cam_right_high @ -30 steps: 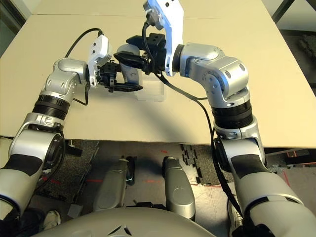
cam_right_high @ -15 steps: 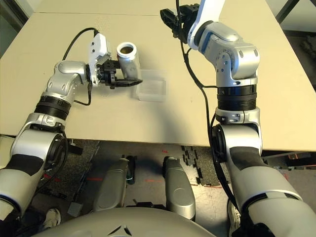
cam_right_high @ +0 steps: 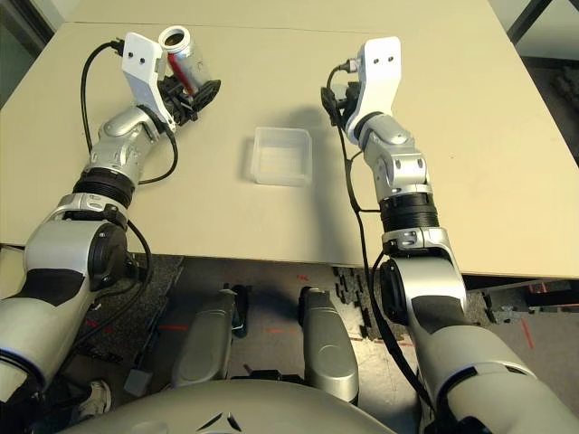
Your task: Pour the medicine from the bottle into the box.
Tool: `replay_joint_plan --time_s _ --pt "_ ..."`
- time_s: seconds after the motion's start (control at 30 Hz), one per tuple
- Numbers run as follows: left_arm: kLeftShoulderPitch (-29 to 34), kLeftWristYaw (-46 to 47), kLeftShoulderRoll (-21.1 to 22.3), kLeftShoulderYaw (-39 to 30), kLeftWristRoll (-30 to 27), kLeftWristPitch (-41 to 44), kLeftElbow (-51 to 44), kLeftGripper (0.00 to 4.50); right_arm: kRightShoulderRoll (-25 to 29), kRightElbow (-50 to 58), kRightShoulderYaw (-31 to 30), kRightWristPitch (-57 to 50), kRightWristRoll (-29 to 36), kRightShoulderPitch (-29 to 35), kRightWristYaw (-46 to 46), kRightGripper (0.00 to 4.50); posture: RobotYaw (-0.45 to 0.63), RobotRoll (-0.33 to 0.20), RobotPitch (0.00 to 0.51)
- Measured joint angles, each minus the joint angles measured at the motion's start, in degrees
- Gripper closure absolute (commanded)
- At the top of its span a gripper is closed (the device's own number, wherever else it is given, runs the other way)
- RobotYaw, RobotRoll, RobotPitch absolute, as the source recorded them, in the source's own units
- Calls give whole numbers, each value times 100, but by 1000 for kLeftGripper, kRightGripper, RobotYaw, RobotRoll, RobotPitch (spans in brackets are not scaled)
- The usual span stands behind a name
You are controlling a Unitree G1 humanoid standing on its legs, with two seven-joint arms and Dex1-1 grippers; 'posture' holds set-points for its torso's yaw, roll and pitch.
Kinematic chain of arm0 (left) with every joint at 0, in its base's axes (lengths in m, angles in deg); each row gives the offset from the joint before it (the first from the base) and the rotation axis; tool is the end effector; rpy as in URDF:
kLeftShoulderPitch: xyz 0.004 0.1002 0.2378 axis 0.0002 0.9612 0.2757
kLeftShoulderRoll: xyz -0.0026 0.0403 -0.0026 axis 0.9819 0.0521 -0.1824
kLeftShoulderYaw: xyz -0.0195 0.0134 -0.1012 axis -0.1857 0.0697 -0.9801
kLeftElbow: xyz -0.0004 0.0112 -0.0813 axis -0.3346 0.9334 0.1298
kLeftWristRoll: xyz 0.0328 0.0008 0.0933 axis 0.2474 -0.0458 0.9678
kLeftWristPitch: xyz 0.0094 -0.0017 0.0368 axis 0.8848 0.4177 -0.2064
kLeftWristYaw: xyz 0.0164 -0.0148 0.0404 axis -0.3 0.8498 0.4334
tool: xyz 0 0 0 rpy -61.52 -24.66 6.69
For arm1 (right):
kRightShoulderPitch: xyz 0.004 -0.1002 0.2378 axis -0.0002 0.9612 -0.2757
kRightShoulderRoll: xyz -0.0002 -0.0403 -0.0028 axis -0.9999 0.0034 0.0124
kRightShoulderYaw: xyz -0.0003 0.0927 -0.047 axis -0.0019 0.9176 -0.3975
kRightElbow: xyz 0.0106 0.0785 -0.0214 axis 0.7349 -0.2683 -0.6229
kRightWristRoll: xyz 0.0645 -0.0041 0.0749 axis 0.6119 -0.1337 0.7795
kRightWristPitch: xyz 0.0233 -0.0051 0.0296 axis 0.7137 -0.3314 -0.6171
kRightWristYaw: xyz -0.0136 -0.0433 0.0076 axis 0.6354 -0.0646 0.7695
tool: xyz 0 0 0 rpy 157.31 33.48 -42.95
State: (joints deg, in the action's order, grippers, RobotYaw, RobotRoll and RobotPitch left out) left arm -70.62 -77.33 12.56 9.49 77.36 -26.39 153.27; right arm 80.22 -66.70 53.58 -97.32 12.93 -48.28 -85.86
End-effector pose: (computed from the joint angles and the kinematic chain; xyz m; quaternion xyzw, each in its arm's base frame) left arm 0.3621 0.1933 0.1459 0.0106 -0.0180 -0.1934 0.9809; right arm 0.3432 -0.1770 0.1336 -0.0067 0.0425 0.0886 0.9951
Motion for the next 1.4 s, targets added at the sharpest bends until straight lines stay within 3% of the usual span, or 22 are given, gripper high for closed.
replay_joint_plan --time_s 0.27,0.43,0.5,0.6,0.73,0.9,1.07,1.23,1.4 --pt "-45 289 -19 -66 77 -15 215 1789 -104 -657 28 368 -41 -143 111 1934 -24 0 166" --pt "-70 301 -19 -71 158 -17 334 1789 -84 -661 30 360 -39 -142 106 177 -33 0 167" --pt "-79 302 -19 -68 212 -18 351 1789 -32 -608 38 317 -35 -135 102 0 -33 0 167" --pt "-212 346 -4 60 415 -31 391 1789 236 133 20 -133 -30 99 -70 0 -29 0 168" --pt "-575 504 245 430 903 -179 398 1789 981 2200 -54 -1537 47 702 -553 0 -30 0 172" --pt "-1084 847 684 1394 2031 -680 459 1789 2058 4614 -200 -3700 528 1556 -1382 0 -39 0 171" --pt "-1695 1509 838 3103 3866 -1848 411 1789 2895 6351 -385 -5349 1469 2080 -2291 0 -50 0 161" --pt "-2333 2938 861 4955 5945 -2557 354 1789 2651 6724 -954 -5620 1718 2271 -2405 0 -50 0 149" --pt "-2533 3937 810 6044 7165 -2790 367 1789 2281 6556 -1194 -5525 1640 2132 -2219 0 -50 0 144"
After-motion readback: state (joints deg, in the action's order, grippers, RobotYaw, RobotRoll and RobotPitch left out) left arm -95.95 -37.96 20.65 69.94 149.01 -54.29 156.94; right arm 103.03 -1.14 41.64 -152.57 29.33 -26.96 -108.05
